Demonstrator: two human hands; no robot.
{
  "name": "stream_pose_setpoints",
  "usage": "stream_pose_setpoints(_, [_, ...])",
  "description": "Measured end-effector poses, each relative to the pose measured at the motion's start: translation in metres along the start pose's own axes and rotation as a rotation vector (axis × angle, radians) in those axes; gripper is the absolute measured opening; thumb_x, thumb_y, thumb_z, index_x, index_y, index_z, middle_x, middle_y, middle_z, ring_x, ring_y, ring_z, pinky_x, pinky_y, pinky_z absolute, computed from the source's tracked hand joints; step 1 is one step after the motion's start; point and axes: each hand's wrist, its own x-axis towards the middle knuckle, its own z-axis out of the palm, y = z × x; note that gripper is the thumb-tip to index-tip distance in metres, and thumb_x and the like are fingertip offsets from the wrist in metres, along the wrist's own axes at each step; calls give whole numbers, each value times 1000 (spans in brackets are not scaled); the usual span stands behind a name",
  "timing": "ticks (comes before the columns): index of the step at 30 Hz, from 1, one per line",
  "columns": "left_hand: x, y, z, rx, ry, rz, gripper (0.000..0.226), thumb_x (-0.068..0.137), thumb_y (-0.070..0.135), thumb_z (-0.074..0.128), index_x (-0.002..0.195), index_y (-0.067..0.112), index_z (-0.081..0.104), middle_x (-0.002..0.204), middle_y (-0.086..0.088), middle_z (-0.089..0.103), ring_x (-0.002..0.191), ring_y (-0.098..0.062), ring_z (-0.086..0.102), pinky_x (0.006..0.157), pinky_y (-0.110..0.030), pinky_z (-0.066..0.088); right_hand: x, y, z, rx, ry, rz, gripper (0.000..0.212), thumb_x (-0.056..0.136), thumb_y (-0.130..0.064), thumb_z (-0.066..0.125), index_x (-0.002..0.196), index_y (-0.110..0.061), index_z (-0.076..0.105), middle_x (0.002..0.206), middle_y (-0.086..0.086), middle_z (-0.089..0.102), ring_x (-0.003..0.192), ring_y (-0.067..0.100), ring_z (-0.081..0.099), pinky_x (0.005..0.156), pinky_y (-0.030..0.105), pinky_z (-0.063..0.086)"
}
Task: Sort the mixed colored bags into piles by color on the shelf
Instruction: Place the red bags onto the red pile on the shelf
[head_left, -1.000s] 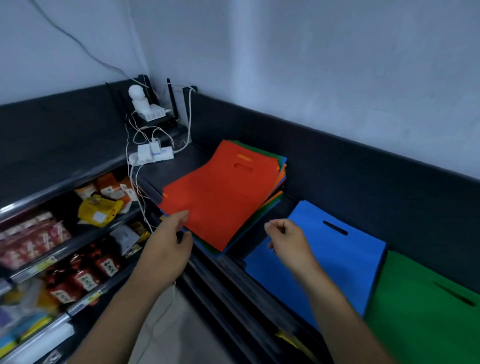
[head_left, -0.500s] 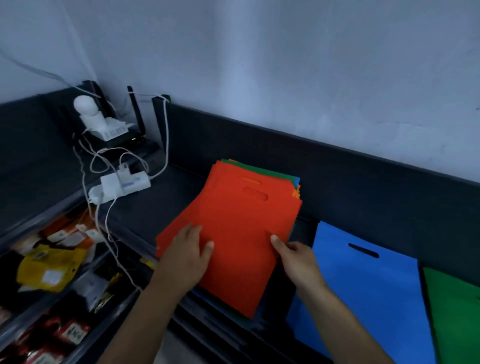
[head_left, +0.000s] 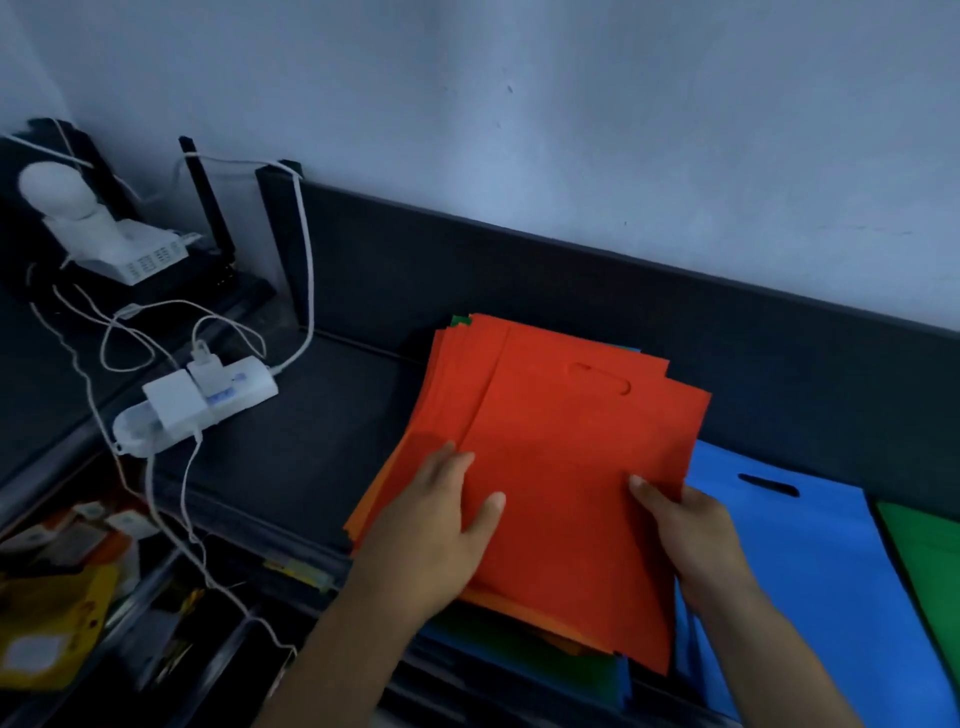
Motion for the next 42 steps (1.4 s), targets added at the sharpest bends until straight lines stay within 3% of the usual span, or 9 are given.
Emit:
stream_pose_setpoints(4, [12, -11, -5, 22, 62, -35, 71, 101, 63, 32, 160, 24, 24, 170, 6, 15, 151, -15, 29, 118, -36, 35, -7, -5, -12, 84, 26, 62, 15, 94, -23, 78, 102, -10, 79, 91, 9, 84, 85, 28, 81, 79, 36, 62])
stream_pose_setpoints(9, [10, 1, 3, 1, -74, 98, 67, 102, 63, 32, 159, 29, 24, 170, 10, 7, 148, -14, 34, 114, -32, 37, -23, -4, -19, 160, 0, 114, 23, 92, -21, 80, 109, -6, 77, 94, 14, 83, 88, 33, 81, 75, 37, 63])
stream_pose_setpoints(15, [23, -3, 1, 37, 36, -17, 67, 102, 59, 35, 157, 21, 31, 170, -5, 12, 149, -23, 34, 113, -35, 38, -25, -6, -32, 191, 47, 90, 29, 90, -13, 81, 116, -4, 73, 99, 18, 82, 90, 36, 80, 77, 40, 64])
stream_pose_setpoints(20, [21, 7, 9, -66, -20, 22, 66, 101, 62, 37, 157, 28, 31, 170, 5, 9, 150, -16, 30, 111, -30, 38, -27, -7, -26, 224, -76, 162, 27, 94, -15, 76, 118, -4, 75, 107, 19, 82, 99, 35, 80, 96, 48, 60])
stream_pose_setpoints(25, [27, -1, 5, -40, 49, 2, 61, 103, 54, 40, 157, 25, 33, 167, 6, 22, 148, -14, 33, 110, -25, 35, -25, -8, -27, 262, 11, 144, 21, 98, -19, 73, 115, -8, 76, 103, 17, 82, 98, 36, 79, 89, 45, 62])
stream_pose_setpoints(30, [26, -2, 4, -91, 8, 38, 58, 104, 51, 44, 156, 30, 34, 167, 18, 20, 149, -6, 29, 116, -25, 31, -26, -14, -15, 208, -64, 131, 19, 98, -13, 71, 112, -2, 77, 102, 19, 82, 95, 36, 80, 82, 41, 62])
stream_pose_setpoints(34, [32, -7, -2, -191, 79, -36, 53, 102, 46, 52, 151, 26, 43, 167, 13, 23, 150, -8, 29, 115, -26, 31, -26, -16, -11, 177, -85, 140, 18, 98, -11, 71, 110, 0, 78, 100, 21, 82, 93, 36, 80, 82, 40, 62])
stream_pose_setpoints(38, [37, -7, -9, -173, 79, -103, 55, 103, 42, 52, 152, 20, 43, 153, 1, 48, 135, -16, 50, 98, -24, 42, -24, -13, -15, 190, 6, 129, 18, 98, -13, 71, 111, -3, 77, 98, 20, 82, 94, 39, 79, 80, 41, 64])
stream_pose_setpoints(42, [39, -1, -13, -105, 9, -81, 56, 104, 43, 49, 154, 19, 41, 144, 0, 53, 123, -15, 56, 84, -21, 41, -24, -10, -15, 213, 11, 109, 18, 100, -16, 70, 115, -9, 76, 100, 15, 83, 92, 33, 80, 73, 36, 62])
